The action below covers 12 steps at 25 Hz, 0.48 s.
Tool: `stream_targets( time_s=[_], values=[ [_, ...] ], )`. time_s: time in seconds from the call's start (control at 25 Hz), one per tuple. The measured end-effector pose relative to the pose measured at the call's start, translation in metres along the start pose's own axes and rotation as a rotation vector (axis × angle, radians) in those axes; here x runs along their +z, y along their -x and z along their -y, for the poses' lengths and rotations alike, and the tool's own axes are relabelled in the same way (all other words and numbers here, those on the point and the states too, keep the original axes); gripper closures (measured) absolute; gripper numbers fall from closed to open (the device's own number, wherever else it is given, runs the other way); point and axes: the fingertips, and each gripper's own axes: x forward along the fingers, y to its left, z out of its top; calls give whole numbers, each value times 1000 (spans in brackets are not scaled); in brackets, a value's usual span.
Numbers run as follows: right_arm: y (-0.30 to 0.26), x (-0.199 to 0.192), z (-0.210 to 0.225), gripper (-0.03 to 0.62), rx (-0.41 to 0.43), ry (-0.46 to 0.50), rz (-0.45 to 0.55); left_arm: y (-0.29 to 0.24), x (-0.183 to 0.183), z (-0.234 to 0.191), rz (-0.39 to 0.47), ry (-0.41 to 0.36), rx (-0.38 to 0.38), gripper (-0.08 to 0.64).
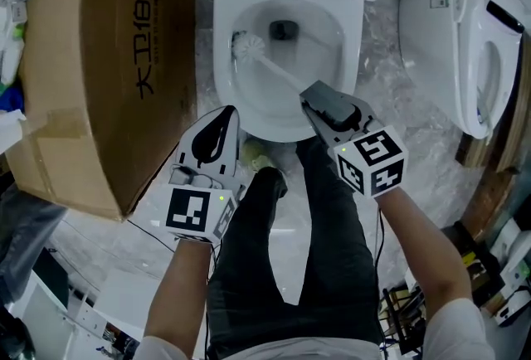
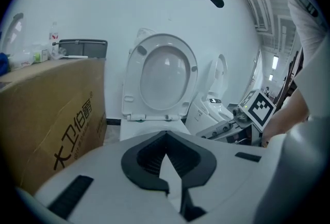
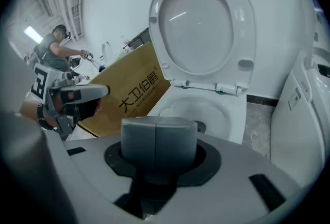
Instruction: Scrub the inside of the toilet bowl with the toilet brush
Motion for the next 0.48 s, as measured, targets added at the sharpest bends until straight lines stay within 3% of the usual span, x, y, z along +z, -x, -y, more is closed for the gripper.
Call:
stream_targets(
  time_s=[0.12,0.48],
  values=[
    [9,3,5,435,-2,-50,4,6,2,1,0,1,2,552],
    [32,-15,4,435,9,9,-69,8,8,13,17,24,-23,552]
  ],
)
